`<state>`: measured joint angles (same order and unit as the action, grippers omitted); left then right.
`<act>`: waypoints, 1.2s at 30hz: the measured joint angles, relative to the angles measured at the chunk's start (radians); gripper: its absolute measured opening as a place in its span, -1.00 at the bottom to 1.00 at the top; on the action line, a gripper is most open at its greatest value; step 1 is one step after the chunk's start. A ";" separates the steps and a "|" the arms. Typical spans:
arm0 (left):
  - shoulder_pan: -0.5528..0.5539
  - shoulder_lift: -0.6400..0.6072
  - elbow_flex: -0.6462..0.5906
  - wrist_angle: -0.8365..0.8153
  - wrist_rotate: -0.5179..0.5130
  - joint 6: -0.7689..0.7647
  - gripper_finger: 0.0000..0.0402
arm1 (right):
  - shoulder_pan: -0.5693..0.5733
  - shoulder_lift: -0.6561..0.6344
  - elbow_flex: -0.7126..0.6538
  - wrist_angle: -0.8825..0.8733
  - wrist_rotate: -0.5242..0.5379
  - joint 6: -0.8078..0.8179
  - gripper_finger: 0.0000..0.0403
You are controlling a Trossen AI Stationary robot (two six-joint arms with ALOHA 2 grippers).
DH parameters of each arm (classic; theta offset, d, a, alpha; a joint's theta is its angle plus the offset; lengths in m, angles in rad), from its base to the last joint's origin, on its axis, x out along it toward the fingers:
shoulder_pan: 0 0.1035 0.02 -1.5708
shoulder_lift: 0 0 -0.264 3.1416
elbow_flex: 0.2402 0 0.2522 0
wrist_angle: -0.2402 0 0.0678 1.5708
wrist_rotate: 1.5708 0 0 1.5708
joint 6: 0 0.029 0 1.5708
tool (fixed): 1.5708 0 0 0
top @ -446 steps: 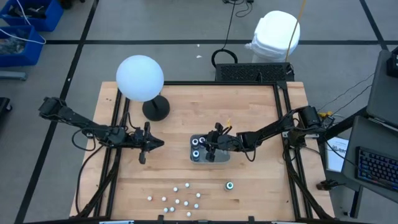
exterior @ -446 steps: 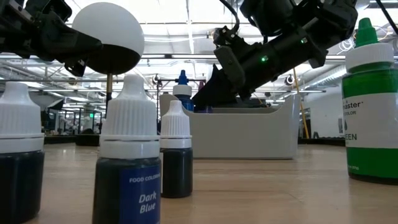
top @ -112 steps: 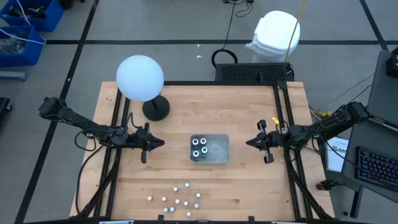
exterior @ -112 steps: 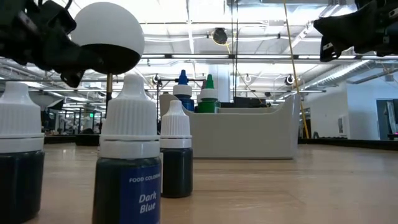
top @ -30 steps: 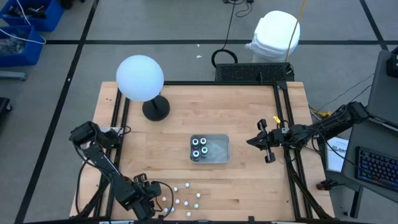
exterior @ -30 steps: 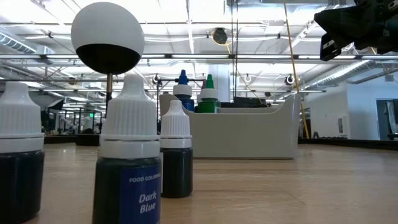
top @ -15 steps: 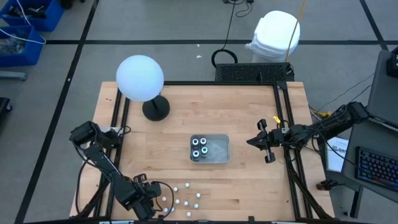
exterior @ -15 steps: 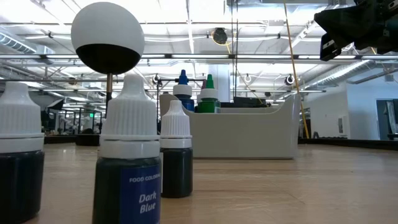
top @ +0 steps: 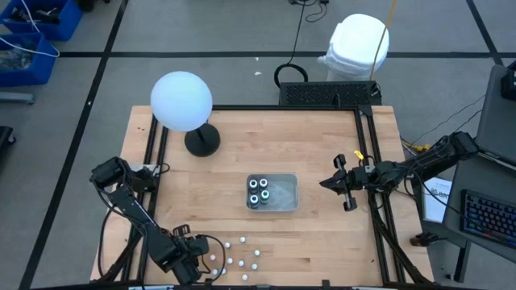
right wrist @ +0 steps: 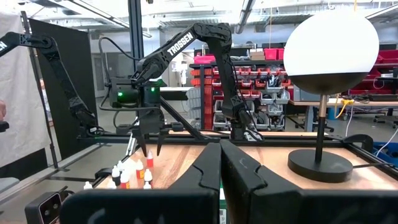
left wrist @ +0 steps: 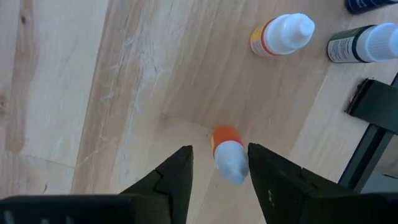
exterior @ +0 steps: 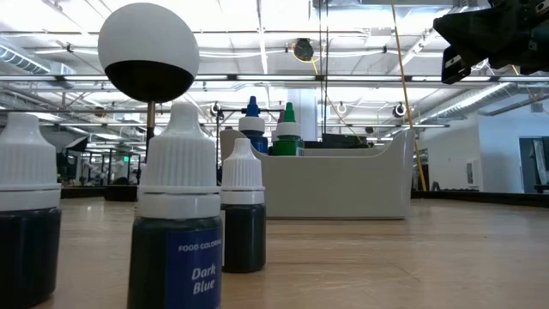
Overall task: Pick & Place food coloring
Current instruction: Put the small orange food coloring bottle into the gray bin
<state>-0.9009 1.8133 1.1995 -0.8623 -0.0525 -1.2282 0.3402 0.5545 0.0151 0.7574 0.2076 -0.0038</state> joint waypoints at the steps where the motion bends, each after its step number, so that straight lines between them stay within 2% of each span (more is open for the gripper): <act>1: 0.000 0.000 0.000 0.000 0.000 0.000 -0.21 | 0.000 0.000 0.000 0.000 0.000 0.000 -1.00; 22: -0.004 0.000 0.000 0.056 0.007 -0.030 -0.14 | 0.000 0.000 0.000 -0.006 0.000 0.015 -1.00; 36: -0.010 0.000 0.001 0.059 0.018 -0.033 -0.34 | 0.000 0.000 0.000 -0.008 0.000 0.015 -1.00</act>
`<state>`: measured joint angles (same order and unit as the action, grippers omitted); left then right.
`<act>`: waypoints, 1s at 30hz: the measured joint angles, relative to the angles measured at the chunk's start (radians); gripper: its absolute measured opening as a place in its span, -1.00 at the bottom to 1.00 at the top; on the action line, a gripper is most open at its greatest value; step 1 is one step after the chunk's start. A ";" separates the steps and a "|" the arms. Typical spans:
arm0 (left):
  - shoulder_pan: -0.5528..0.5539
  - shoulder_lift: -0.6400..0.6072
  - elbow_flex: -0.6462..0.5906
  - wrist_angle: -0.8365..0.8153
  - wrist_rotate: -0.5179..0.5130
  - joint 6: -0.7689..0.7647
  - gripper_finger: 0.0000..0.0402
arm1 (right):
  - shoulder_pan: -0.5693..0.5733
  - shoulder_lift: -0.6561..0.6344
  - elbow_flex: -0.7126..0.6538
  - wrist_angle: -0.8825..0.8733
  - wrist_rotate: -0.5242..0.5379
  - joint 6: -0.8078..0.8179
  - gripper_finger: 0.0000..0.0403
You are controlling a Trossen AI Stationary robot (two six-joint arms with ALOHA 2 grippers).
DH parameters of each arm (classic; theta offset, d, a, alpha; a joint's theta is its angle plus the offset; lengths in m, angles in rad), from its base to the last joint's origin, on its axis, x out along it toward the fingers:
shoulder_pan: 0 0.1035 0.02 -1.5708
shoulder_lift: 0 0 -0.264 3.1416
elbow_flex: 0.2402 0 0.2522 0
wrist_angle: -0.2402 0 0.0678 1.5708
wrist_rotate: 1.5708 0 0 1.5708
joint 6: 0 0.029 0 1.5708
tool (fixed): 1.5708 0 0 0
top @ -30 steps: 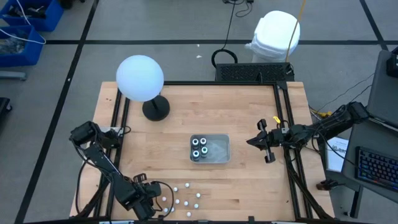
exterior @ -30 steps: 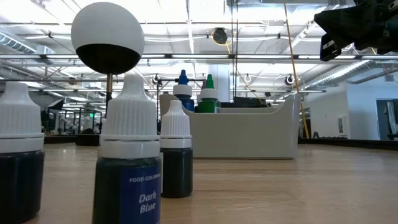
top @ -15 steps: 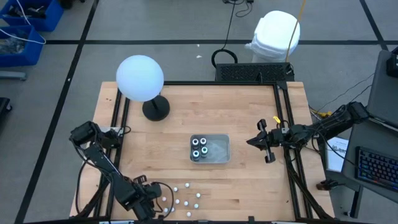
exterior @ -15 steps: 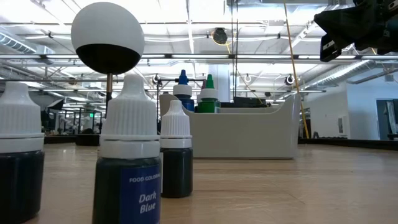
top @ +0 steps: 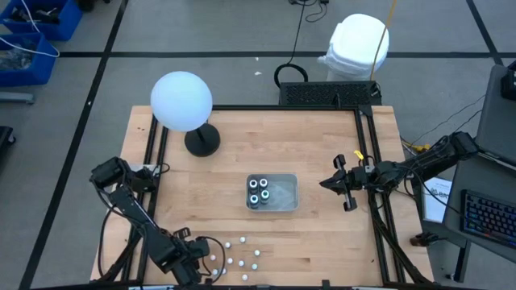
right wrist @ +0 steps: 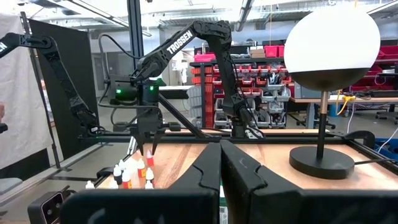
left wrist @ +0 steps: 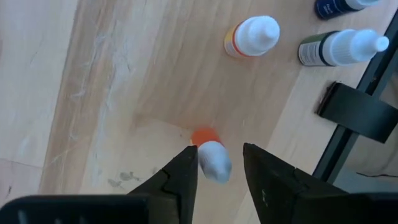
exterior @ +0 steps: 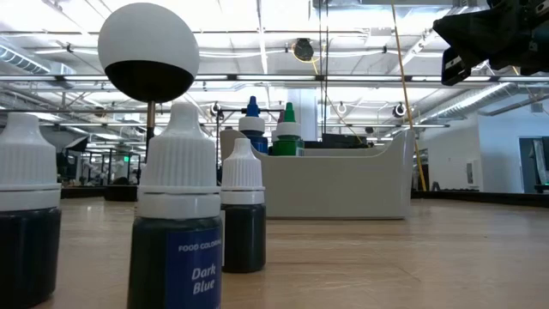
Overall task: Pick & Place food coloring
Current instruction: Put the small orange food coloring bottle into the gray bin
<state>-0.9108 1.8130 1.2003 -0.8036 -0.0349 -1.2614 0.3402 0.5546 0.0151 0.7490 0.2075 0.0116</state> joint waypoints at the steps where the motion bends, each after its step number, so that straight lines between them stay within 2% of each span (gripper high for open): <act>1: -0.002 0.000 0.000 0.000 0.000 0.002 -0.34 | 0.000 0.000 0.000 -0.001 0.000 0.000 -1.00; 17: -0.027 0.000 0.000 -0.003 -0.044 0.048 -0.35 | 0.000 0.000 0.000 -0.017 0.000 0.000 -1.00; 20: -0.027 0.000 0.000 -0.003 -0.043 0.048 -0.43 | 0.000 0.000 0.000 -0.017 0.000 0.000 -1.00; 26: -0.027 -0.001 0.000 -0.003 -0.044 0.048 -0.74 | 0.000 0.000 0.000 -0.017 0.000 0.000 -1.00; 30: -0.027 -0.001 0.000 -0.002 -0.040 0.053 -0.75 | 0.000 0.000 0.000 -0.017 0.000 0.000 -1.00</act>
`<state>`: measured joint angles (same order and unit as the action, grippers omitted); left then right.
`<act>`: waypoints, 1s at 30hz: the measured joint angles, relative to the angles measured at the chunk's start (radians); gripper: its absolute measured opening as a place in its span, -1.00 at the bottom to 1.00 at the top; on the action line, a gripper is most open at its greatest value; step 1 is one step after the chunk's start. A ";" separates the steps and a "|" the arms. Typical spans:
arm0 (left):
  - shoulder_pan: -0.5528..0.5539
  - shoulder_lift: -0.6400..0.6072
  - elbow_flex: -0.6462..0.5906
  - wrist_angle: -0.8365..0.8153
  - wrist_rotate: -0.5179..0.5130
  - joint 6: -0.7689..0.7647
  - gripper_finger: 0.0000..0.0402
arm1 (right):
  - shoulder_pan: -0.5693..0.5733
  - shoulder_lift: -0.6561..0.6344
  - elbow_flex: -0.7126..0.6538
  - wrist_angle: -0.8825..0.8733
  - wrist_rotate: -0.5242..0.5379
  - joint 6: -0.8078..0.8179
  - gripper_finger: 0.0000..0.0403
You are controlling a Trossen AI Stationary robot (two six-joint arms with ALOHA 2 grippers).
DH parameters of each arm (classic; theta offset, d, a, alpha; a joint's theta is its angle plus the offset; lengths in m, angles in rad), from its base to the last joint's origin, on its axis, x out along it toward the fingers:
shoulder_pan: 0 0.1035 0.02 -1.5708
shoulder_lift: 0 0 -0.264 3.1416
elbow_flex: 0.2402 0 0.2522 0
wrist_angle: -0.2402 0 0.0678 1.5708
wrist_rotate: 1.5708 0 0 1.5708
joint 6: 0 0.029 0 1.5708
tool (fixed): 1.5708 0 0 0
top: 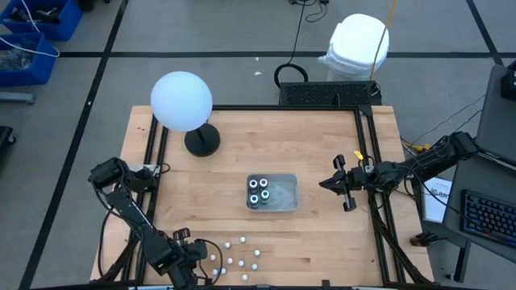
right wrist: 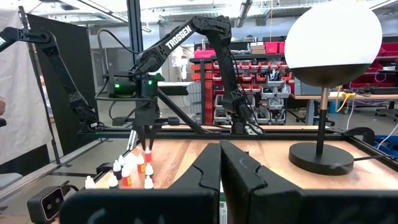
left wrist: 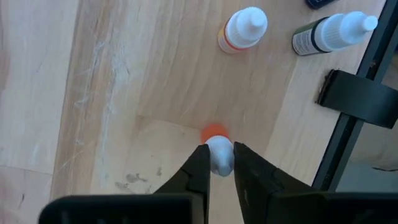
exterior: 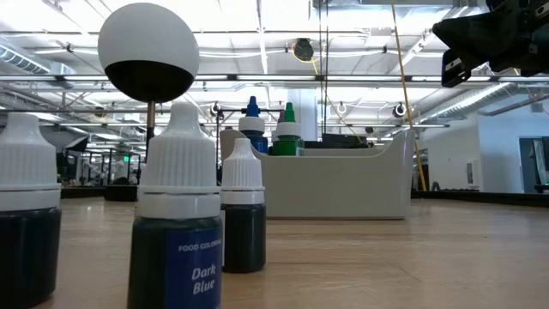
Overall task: Pick & Place food coloring
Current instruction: Put the small orange food coloring bottle into the gray bin
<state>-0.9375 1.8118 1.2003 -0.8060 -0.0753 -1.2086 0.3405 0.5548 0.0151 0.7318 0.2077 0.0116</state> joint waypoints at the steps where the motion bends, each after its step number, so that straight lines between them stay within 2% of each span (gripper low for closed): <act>1: 0.000 0.000 0.000 0.002 0.001 0.008 -0.75 | 0.000 0.000 0.000 0.000 0.000 0.000 -1.00; 3: 0.004 0.000 0.000 0.009 0.009 0.034 -0.74 | 0.000 0.000 0.000 -0.001 0.000 0.000 -1.00; 8: 0.046 0.000 0.057 -0.021 0.101 0.114 -0.69 | 0.000 0.000 0.000 -0.003 0.000 0.003 -1.00; 11: 0.089 0.001 0.139 -0.099 0.120 0.196 -0.75 | 0.000 0.000 0.000 -0.003 0.000 0.003 -1.00; 17: 0.203 0.001 0.346 -0.272 0.106 0.352 -0.75 | 0.000 0.000 0.000 -0.003 0.000 0.003 -1.00; 25: 0.400 0.009 0.526 -0.302 0.128 0.691 -0.75 | 0.000 0.000 0.000 -0.003 0.000 -0.002 -1.00; 30: 0.525 0.119 0.688 -0.396 0.125 0.894 -0.75 | 0.000 0.000 0.000 -0.003 0.000 -0.004 -1.00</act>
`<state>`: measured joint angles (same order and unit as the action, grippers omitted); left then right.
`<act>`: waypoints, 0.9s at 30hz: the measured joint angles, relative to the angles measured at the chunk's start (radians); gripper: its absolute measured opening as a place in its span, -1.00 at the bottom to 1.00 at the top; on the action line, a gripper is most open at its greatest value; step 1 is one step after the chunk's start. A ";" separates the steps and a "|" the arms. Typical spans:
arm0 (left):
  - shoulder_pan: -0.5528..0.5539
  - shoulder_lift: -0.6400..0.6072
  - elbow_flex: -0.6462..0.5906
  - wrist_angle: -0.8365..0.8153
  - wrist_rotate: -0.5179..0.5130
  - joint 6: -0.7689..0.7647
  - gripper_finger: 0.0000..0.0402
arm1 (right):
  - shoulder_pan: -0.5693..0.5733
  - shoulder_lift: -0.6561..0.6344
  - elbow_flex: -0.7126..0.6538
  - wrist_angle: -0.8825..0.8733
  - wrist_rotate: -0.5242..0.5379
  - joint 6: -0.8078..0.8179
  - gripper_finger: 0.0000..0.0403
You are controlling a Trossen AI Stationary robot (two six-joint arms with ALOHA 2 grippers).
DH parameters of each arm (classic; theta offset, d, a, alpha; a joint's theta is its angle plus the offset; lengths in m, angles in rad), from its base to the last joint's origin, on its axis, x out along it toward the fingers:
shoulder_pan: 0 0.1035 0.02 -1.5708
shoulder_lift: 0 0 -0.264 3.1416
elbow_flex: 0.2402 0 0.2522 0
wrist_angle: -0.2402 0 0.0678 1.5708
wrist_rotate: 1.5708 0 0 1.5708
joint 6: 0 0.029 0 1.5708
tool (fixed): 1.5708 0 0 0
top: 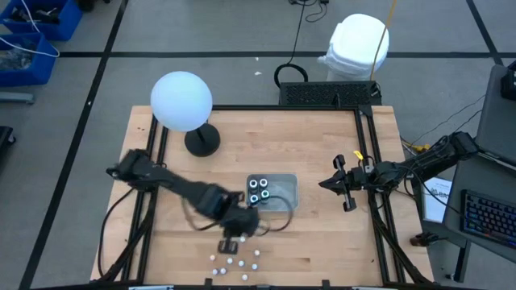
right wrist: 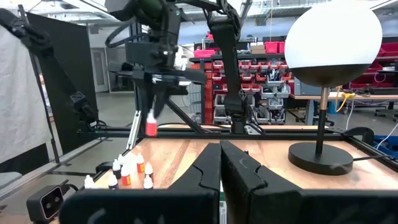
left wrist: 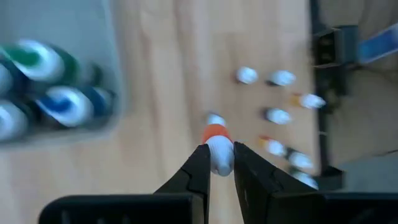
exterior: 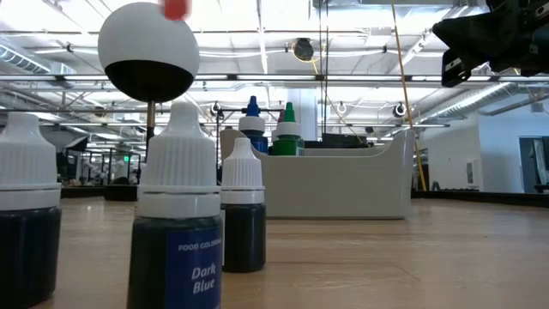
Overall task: Pick & Place food coloring
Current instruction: Put the small orange food coloring bottle into the gray bin
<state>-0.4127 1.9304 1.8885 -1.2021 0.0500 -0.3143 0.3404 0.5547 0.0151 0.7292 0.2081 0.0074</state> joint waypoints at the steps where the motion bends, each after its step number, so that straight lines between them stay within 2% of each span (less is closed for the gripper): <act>1: 0.019 0.034 0.045 -0.027 -0.004 0.040 -0.75 | 0.000 0.000 0.000 0.000 0.000 0.000 -1.00; 5: 0.089 0.194 0.256 -0.127 -0.046 0.206 -0.75 | 0.000 0.000 0.000 0.000 0.002 0.000 -1.00; 10: 0.147 0.339 0.470 -0.151 -0.105 0.387 -0.68 | 0.000 0.000 0.000 -0.001 0.002 0.000 -1.00; 15: 0.197 0.345 0.453 -0.060 -0.131 0.487 -0.75 | 0.000 0.001 0.000 -0.010 0.003 0.000 -1.00; 18: 0.232 0.344 0.453 -0.024 -0.157 0.497 -0.75 | 0.000 0.001 0.000 -0.011 0.003 0.000 -1.00; 27: 0.321 0.364 0.449 0.048 -0.130 0.503 -0.73 | 0.000 0.001 0.000 -0.008 0.003 -0.017 -1.00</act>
<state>-0.0919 2.2944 2.3370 -1.1542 -0.0799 0.1890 0.3403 0.5556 0.0148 0.7208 0.2115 -0.0091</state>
